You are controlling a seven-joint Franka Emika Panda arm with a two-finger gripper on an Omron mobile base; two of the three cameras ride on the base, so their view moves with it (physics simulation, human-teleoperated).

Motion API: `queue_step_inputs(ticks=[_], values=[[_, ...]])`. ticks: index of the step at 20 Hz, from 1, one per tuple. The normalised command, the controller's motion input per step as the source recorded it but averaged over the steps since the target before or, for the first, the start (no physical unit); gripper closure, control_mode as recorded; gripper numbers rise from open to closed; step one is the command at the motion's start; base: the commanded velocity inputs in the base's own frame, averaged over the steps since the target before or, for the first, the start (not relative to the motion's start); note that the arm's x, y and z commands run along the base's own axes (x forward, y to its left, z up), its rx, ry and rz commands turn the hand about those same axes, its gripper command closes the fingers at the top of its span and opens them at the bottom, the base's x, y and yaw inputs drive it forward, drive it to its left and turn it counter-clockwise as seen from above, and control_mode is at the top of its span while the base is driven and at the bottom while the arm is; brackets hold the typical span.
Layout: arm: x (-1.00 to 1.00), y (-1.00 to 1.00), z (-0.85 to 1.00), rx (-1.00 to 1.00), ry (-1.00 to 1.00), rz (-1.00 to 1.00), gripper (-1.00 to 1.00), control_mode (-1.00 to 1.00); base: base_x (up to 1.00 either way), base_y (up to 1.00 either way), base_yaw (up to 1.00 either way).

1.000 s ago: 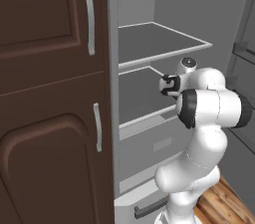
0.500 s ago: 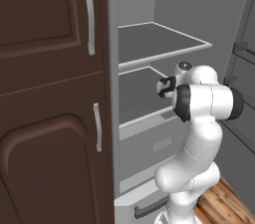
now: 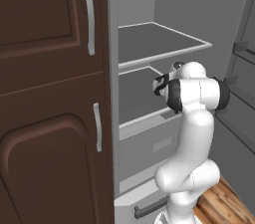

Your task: Move the hot dog bun to the plate on the dining table and place the condiment next to that plate. Then navigate to the fridge and take the sausage and place it on the plate as well.

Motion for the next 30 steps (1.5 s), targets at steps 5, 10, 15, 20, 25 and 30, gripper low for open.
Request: queue_step_inputs(ticks=[5, 10, 15, 20, 25, 30], values=[[0.35, -0.10, -0.20, 0.00, 0.03, 0.00, -1.00, -1.00, 0.00, 0.00, 0.00], [0.02, -0.07, -0.39, 0.00, 0.04, 0.00, 1.00, -1.00, 0.00, 0.00, 0.00], [-0.11, -0.06, -0.44, 0.00, 0.02, -0.01, 1.00, -1.00, 0.00, 0.00, 0.00], [-0.88, 0.08, -0.31, 0.00, -0.07, 0.00, 1.00, -1.00, 0.00, 0.00, 0.00], [-1.00, 0.20, -0.05, 0.01, -0.15, -0.01, 1.00, -1.00, 0.00, 0.00, 0.00], [-1.00, 0.23, 0.12, 0.03, -0.16, 0.00, 1.00, -1.00, 0.00, 0.00, 0.00]])
